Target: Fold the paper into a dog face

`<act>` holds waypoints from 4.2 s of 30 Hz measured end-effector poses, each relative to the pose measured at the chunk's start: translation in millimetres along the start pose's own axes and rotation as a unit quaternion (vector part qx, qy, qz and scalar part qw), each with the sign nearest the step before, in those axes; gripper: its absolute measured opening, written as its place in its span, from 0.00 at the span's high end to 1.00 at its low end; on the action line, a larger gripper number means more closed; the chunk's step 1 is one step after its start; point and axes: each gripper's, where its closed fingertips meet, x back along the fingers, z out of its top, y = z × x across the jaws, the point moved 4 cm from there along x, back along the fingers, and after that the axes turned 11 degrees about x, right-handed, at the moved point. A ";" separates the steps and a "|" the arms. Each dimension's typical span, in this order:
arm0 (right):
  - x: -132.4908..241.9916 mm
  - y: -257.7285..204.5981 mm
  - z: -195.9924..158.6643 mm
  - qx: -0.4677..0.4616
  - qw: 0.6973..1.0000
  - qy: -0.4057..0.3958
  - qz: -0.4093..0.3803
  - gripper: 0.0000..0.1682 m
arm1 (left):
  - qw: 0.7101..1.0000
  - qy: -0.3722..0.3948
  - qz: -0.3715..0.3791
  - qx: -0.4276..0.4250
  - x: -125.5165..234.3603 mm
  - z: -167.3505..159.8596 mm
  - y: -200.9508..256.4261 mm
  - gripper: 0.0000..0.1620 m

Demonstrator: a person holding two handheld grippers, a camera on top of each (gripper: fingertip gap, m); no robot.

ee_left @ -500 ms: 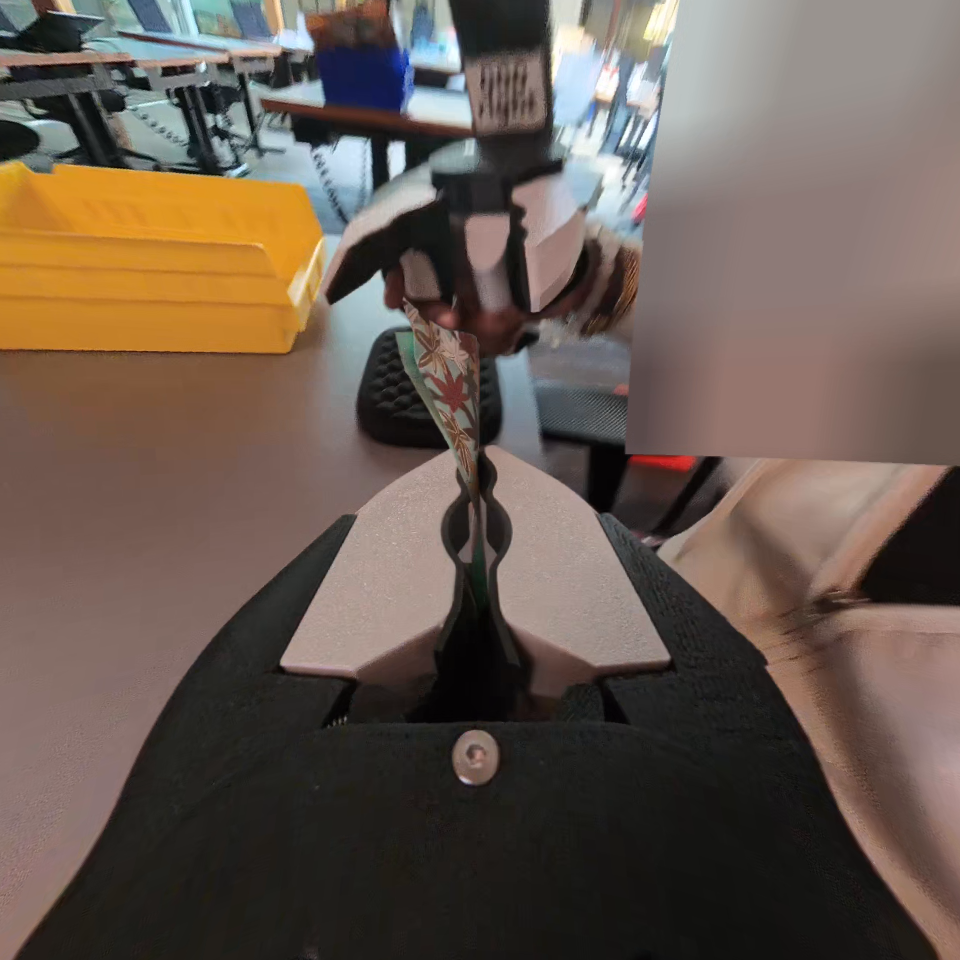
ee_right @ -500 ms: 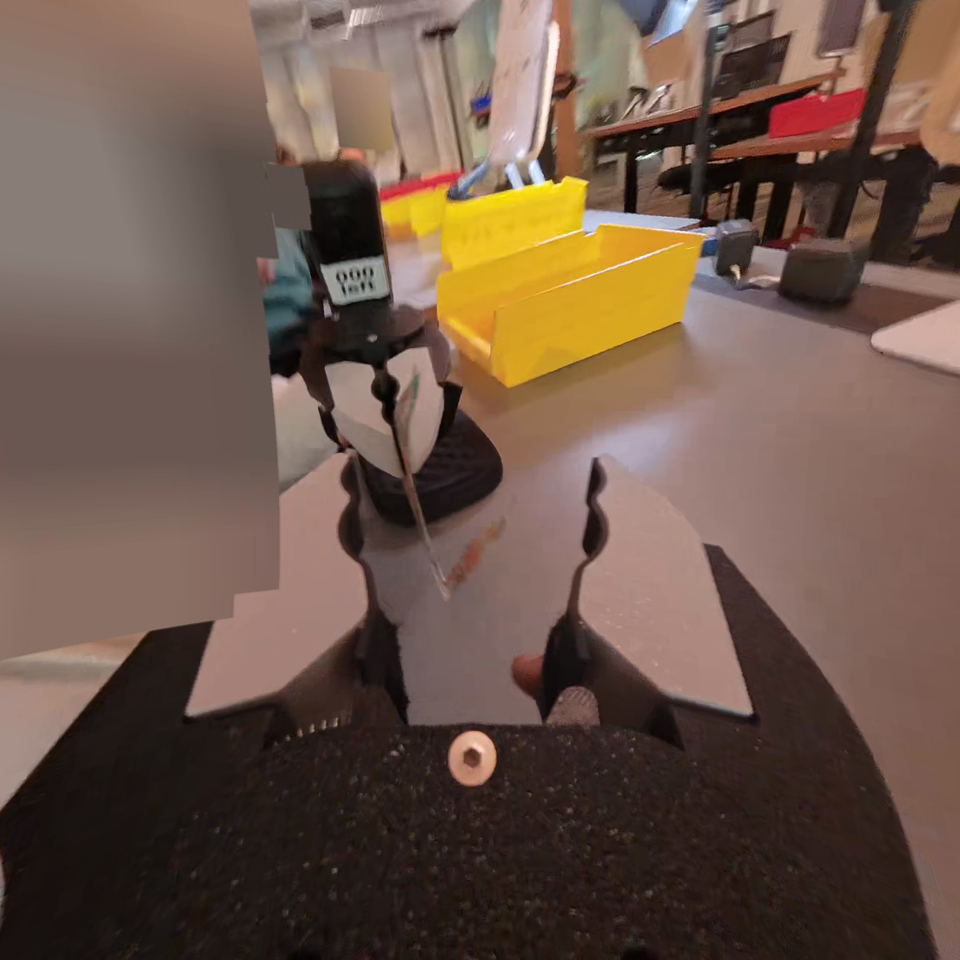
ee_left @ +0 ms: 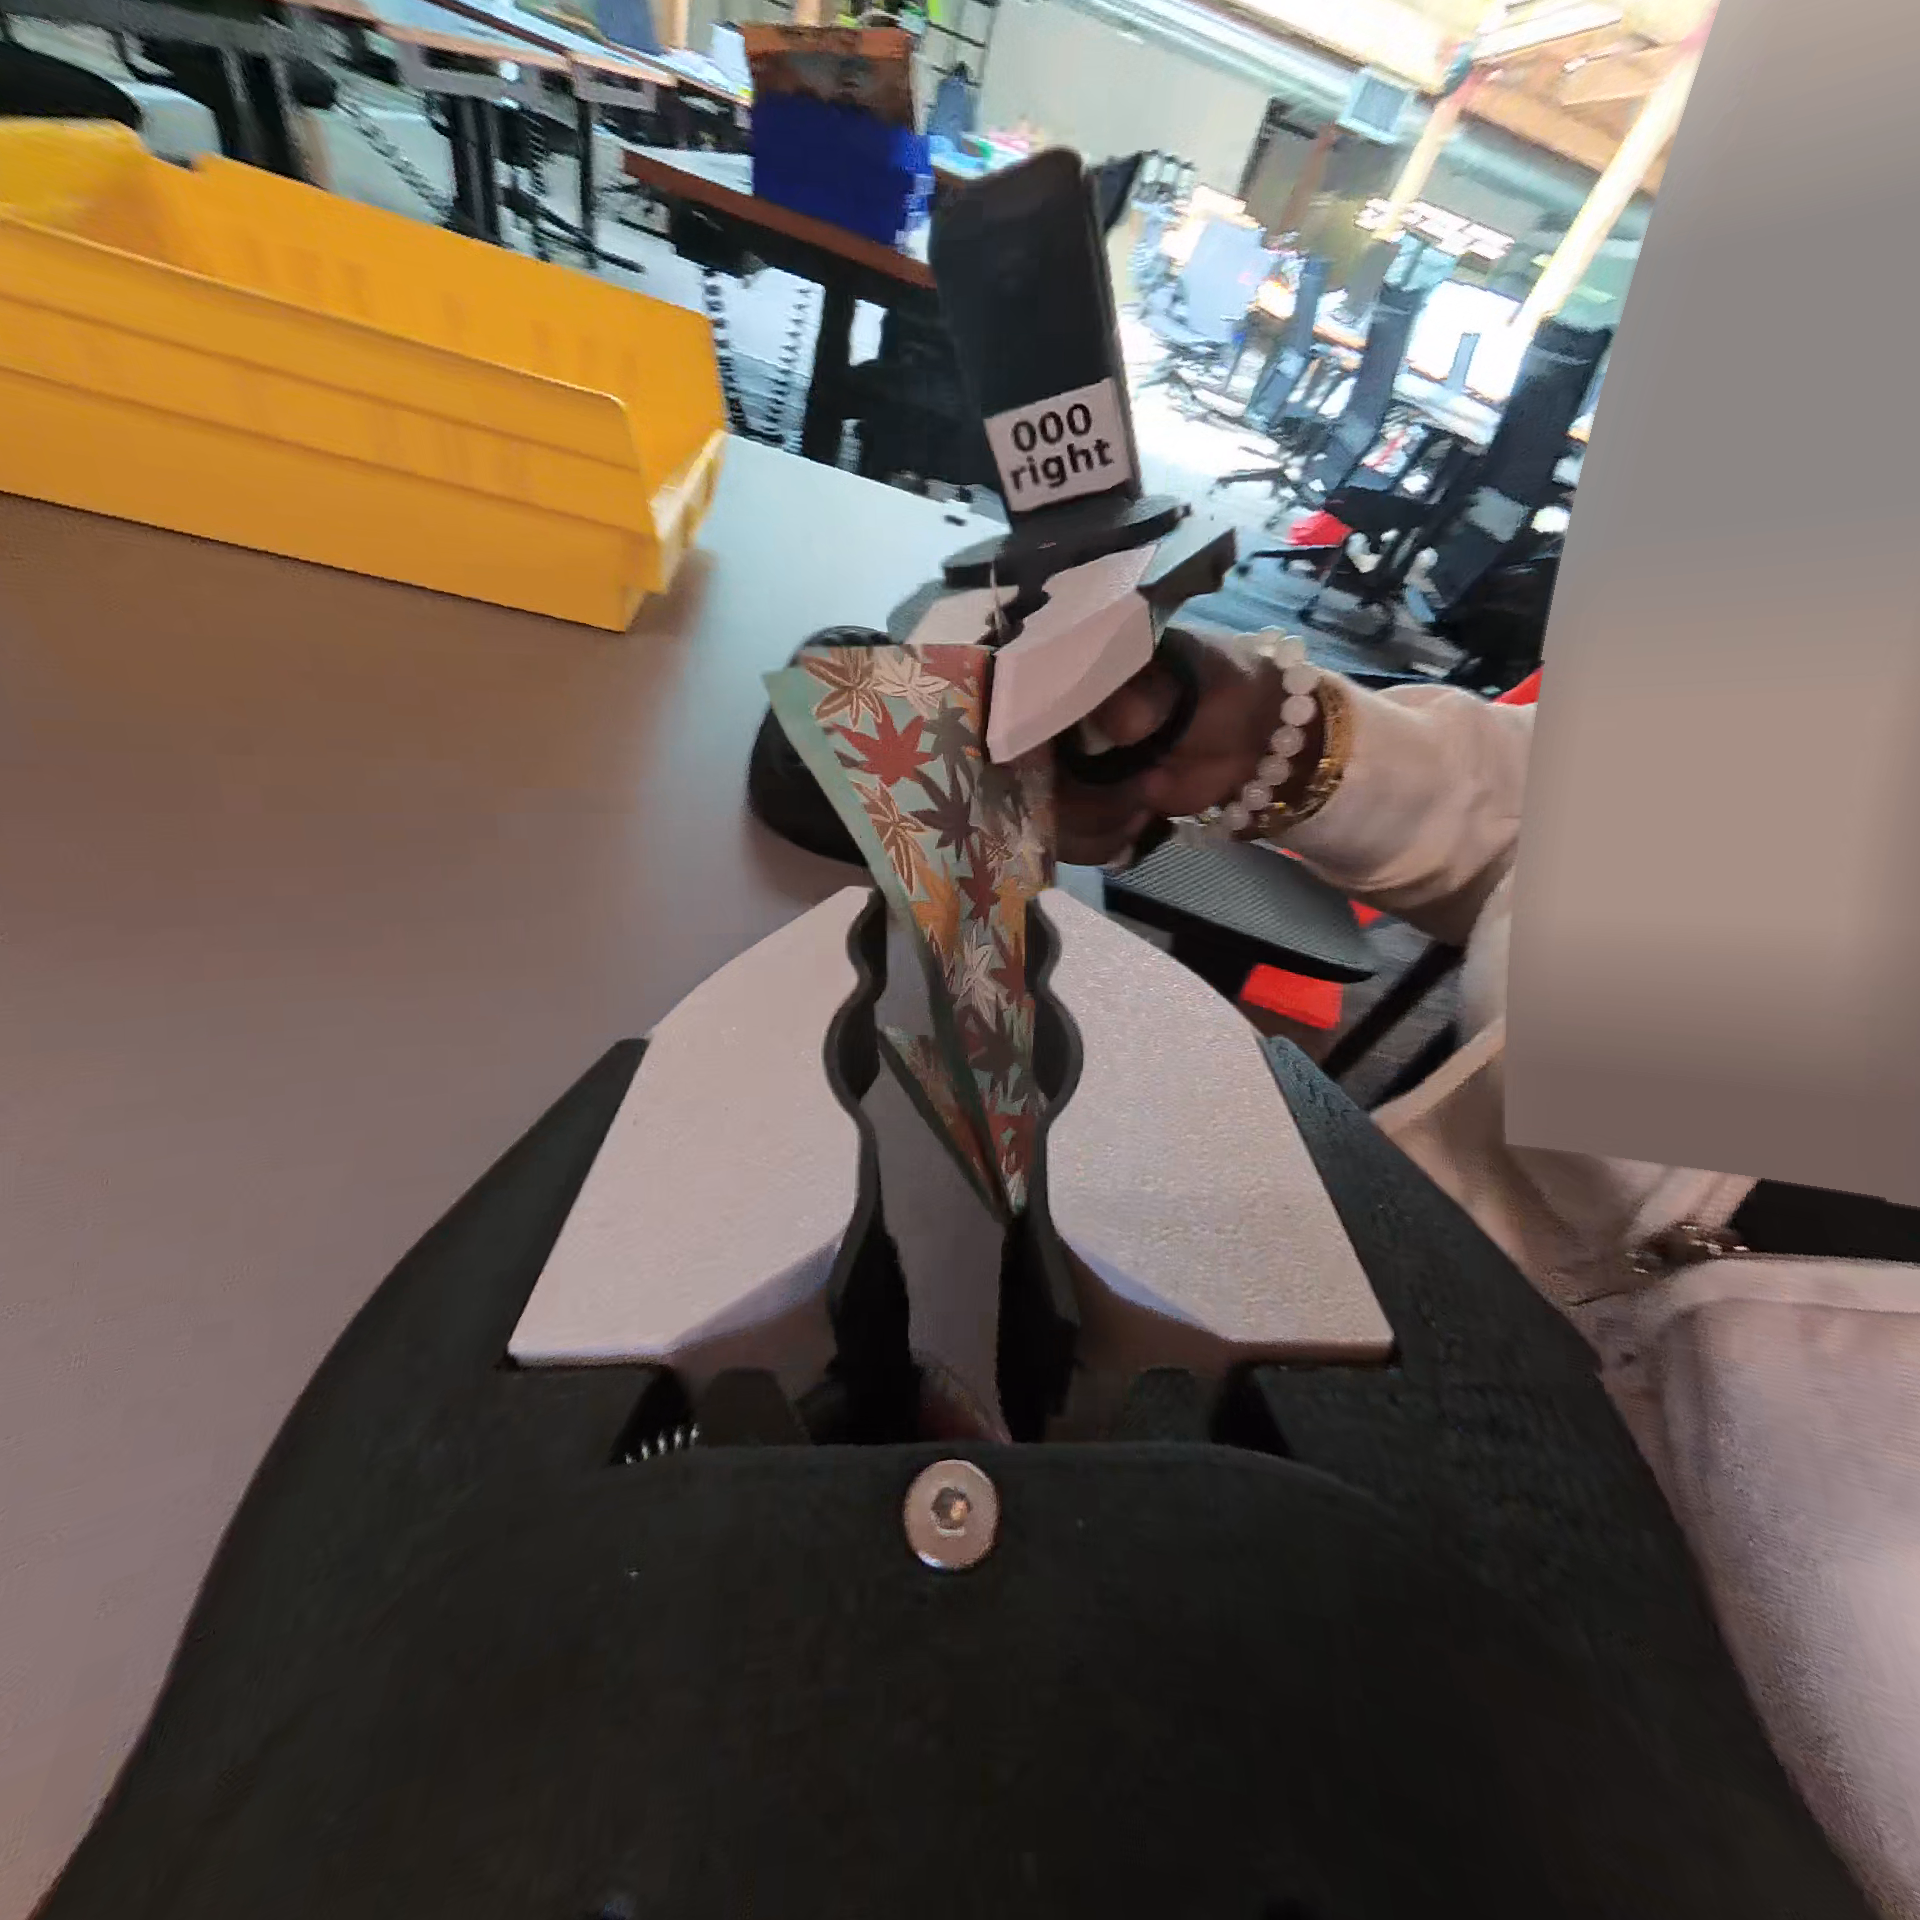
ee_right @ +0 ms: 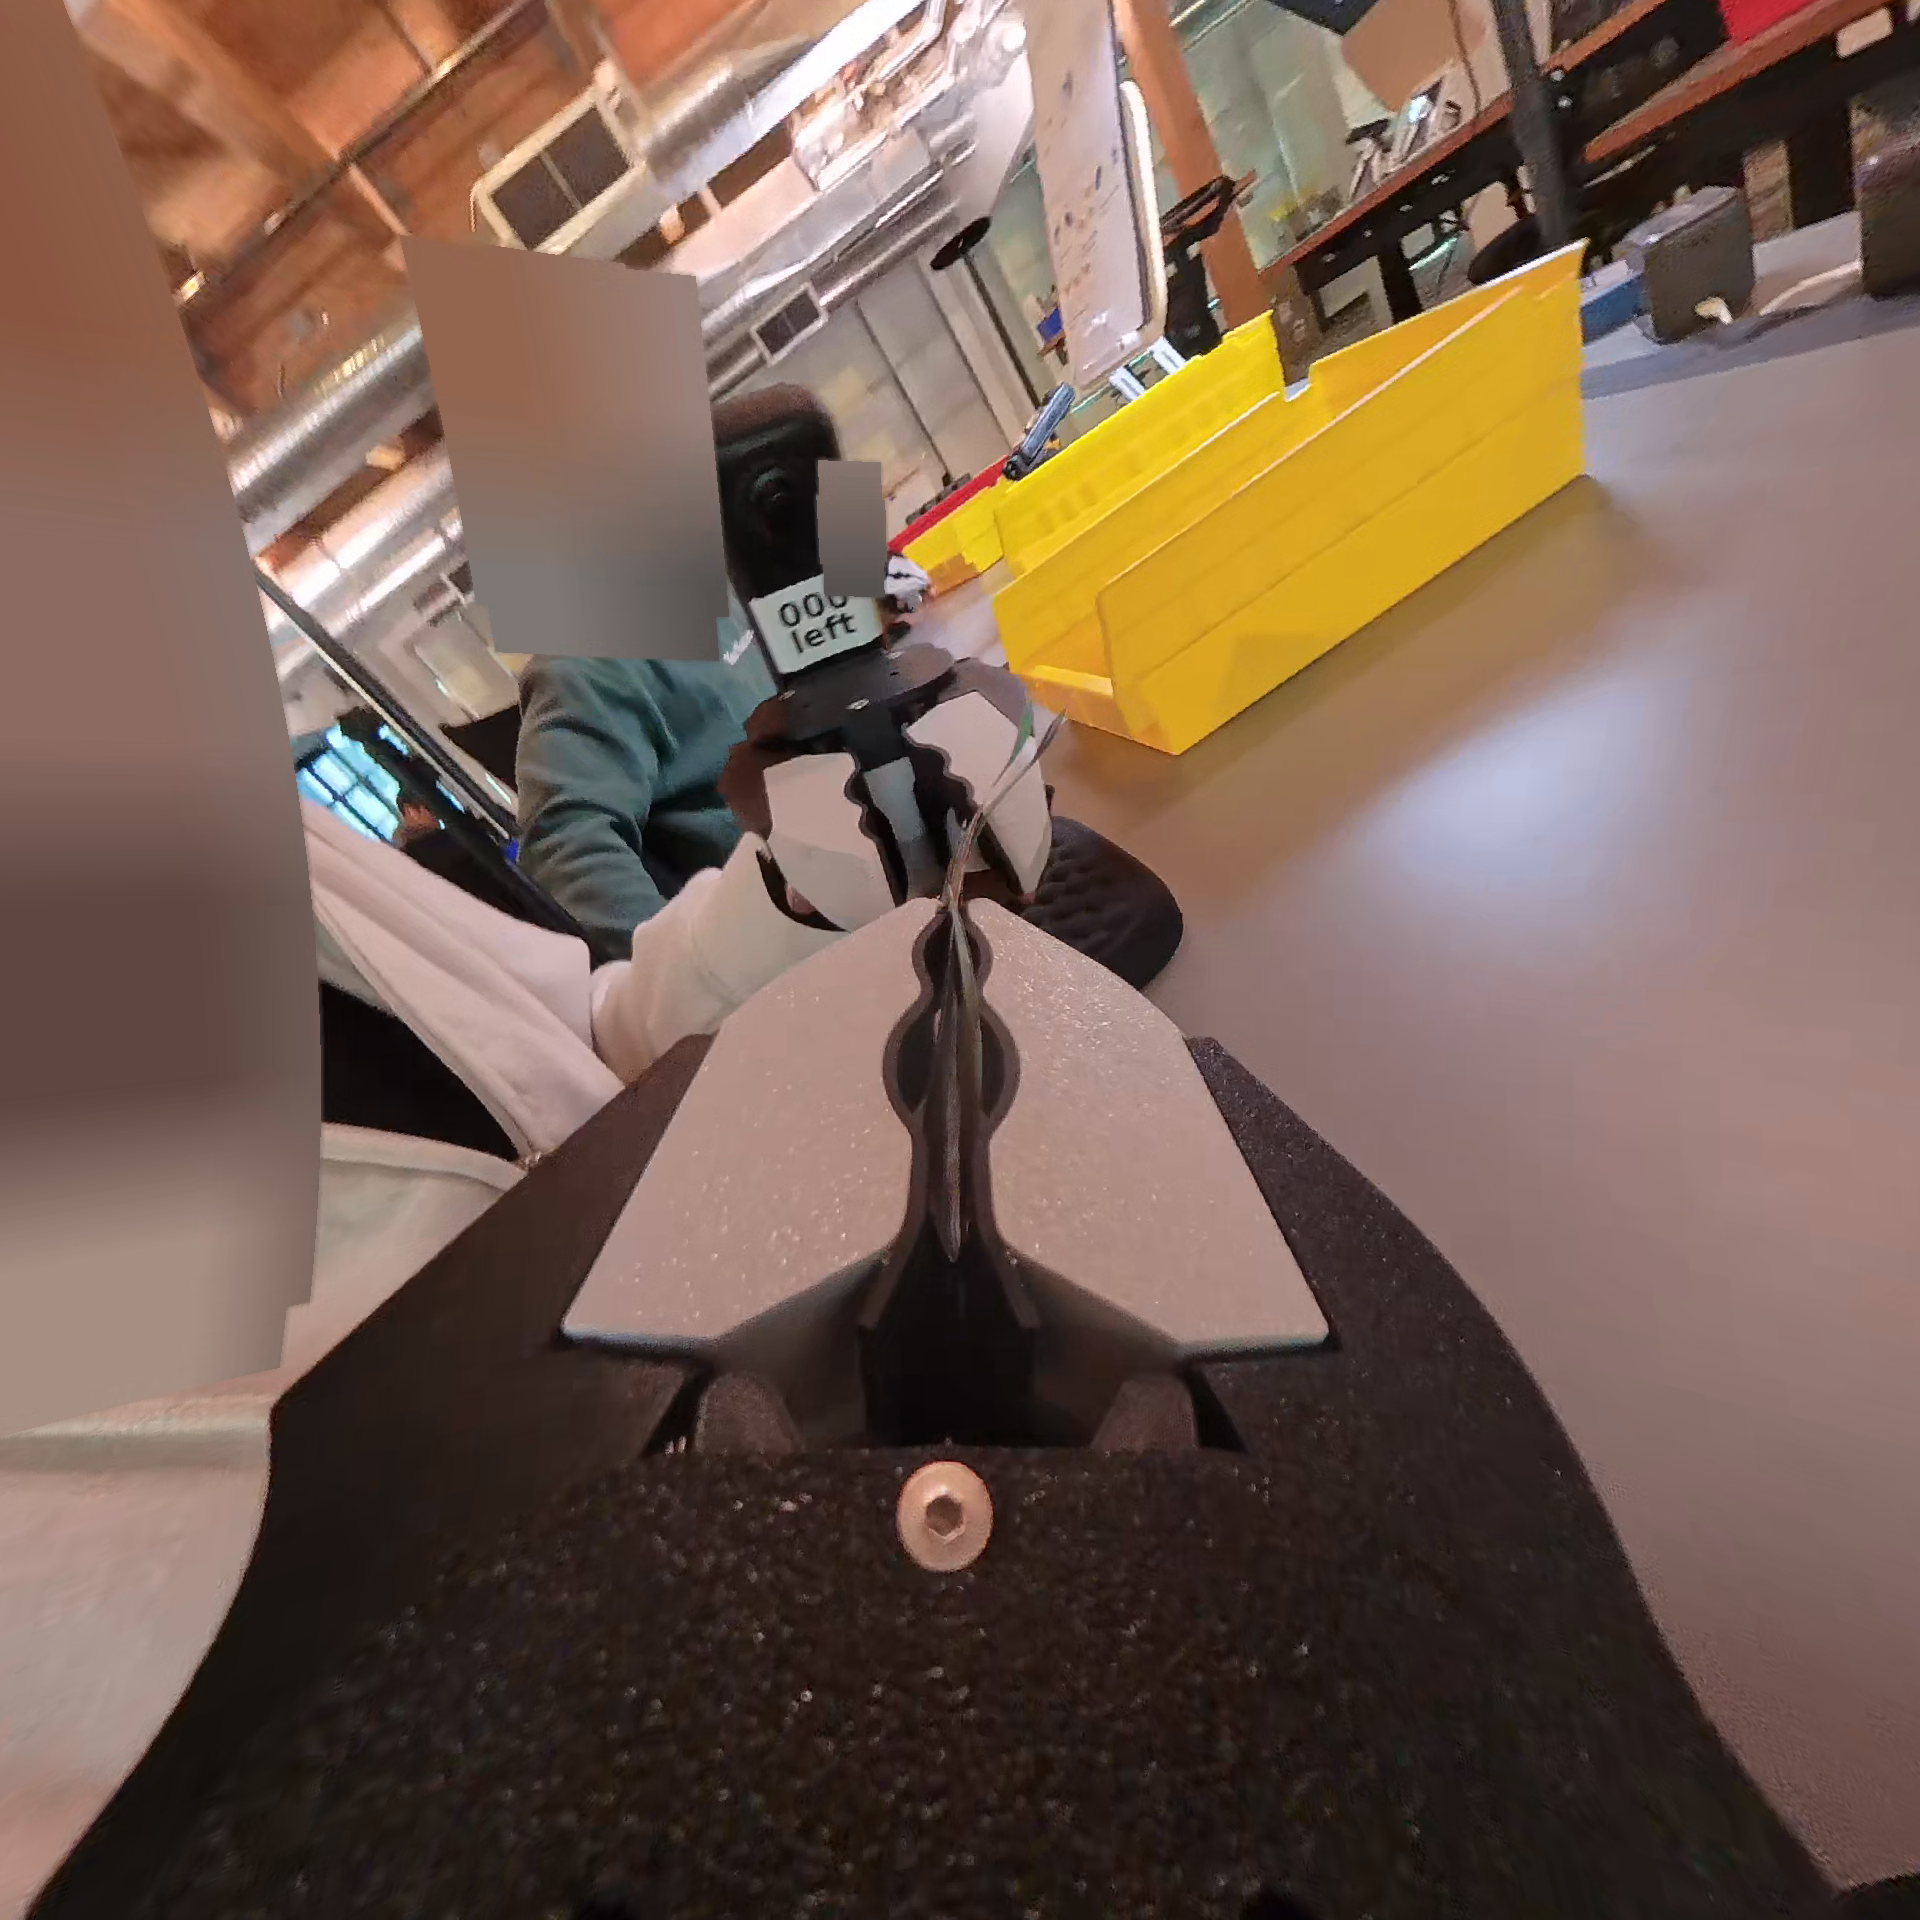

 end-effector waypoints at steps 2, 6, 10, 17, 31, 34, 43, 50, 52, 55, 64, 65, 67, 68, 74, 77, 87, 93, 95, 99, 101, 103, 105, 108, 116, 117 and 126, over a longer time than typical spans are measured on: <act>0.9 3.5 -3.6 -0.015 1.000 0.004 -0.011 1.00 | 1.000 -0.008 0.013 -0.016 -1.7 -1.3 -1.2 0.87; -1.3 7.2 -12.6 -0.013 0.999 -0.017 -0.031 1.00 | 0.999 -0.024 0.010 -0.037 -8.9 -3.6 -0.4 0.98; -2.1 6.9 -11.8 0.020 0.999 -0.029 -0.027 1.00 | 0.998 -0.034 0.007 -0.055 -9.0 -3.6 -2.3 1.00; 24.2 17.9 8.9 0.362 0.916 -0.117 -0.132 0.72 | 0.847 -0.056 0.157 -0.505 0.4 5.1 -6.8 1.00; -2.8 6.1 -76.3 0.655 0.692 -0.303 -0.024 0.99 | 0.866 -0.231 0.105 -0.431 -24.7 -66.1 -14.2 1.00; -3.0 9.3 -79.4 0.580 0.753 -0.311 -0.002 1.00 | 0.887 -0.236 0.088 -0.387 -24.1 -70.5 -16.0 1.00; -9.9 28.0 -80.4 0.198 0.887 -0.413 0.063 1.00 | 0.912 -0.296 0.061 -0.278 -25.1 -73.6 -23.0 0.98; -10.4 36.2 -80.7 0.011 0.891 -0.445 0.091 1.00 | 0.961 -0.210 0.089 -0.153 -5.0 -35.4 -25.4 0.83; -11.3 37.7 -82.8 -0.010 0.881 -0.465 0.084 1.00 | 0.950 -0.218 0.138 -0.177 -6.9 -29.4 -23.8 0.82; -14.5 37.7 -84.6 -0.041 0.870 -0.485 0.079 1.00 | 0.930 -0.178 0.192 -0.256 -23.2 -27.0 -11.5 0.90; -23.1 42.5 -82.8 -0.089 0.844 -0.524 0.074 1.00 | 0.844 -0.264 0.212 -0.415 -37.5 -62.1 -0.3 1.00; -23.2 42.5 -83.0 -0.090 0.843 -0.526 0.074 1.00 | 0.840 -0.271 0.221 -0.414 -35.6 -62.0 -3.6 1.00; -24.1 42.5 -83.2 -0.097 0.844 -0.523 0.073 1.00 | 0.837 -0.283 0.226 -0.411 -34.2 -64.7 -6.9 1.00; -24.3 42.5 -83.3 -0.100 0.844 -0.523 0.073 1.00 | 0.833 -0.289 0.229 -0.413 -34.1 -66.6 -8.6 1.00; -24.7 42.5 -84.7 -0.104 0.841 -0.526 0.070 1.00 | 0.826 -0.307 0.241 -0.406 -34.2 -73.7 -22.1 1.00; -25.0 42.5 -84.7 -0.107 0.841 -0.526 0.070 1.00 | 0.826 -0.311 0.239 -0.404 -34.5 -74.7 -22.5 1.00; -26.3 41.9 -84.0 -0.110 0.845 -0.521 0.056 1.00 | 0.837 -0.329 0.221 -0.376 -35.5 -78.8 -25.5 1.00; -22.3 35.7 -70.7 0.048 0.865 -0.499 0.024 0.92 | 0.838 -0.338 0.208 -0.374 -35.8 -78.5 -26.1 1.00; -17.7 35.2 -56.6 0.154 0.875 -0.459 -0.030 0.91 | 0.834 -0.340 0.206 -0.383 -35.9 -78.7 -26.0 1.00; -11.9 16.5 -41.9 0.415 0.837 -0.322 -0.151 0.97 | 0.835 -0.335 0.205 -0.386 -35.8 -79.2 -26.1 1.00; -18.7 6.2 -57.0 0.506 0.782 -0.325 -0.167 1.00 | 0.834 -0.336 0.204 -0.387 -35.8 -79.1 -26.1 1.00; -27.8 6.4 -75.6 0.564 0.721 -0.371 -0.155 1.00 | 0.831 -0.339 0.202 -0.392 -35.8 -79.2 -26.0 1.00; -31.6 10.5 -82.7 0.577 0.708 -0.379 -0.150 1.00 | 0.832 -0.334 0.198 -0.397 -35.4 -79.4 -26.2 1.00; -28.8 12.4 -93.6 0.559 0.711 -0.408 -0.125 1.00 | 0.837 -0.321 0.197 -0.397 -34.7 -80.1 -26.5 1.00; -21.9 12.4 -98.4 0.594 0.667 -0.424 -0.148 1.00 | 0.818 -0.307 0.179 -0.452 -33.4 -81.5 -26.6 1.00; -18.5 12.9 -98.1 0.592 0.665 -0.429 -0.153 1.00 | 0.819 -0.304 0.177 -0.454 -33.1 -81.6 -26.8 1.00; 0.0 7.2 -71.4 0.583 0.701 -0.372 -0.176 1.00 | 0.801 -0.306 0.179 -0.483 -33.4 -81.9 -25.8 1.00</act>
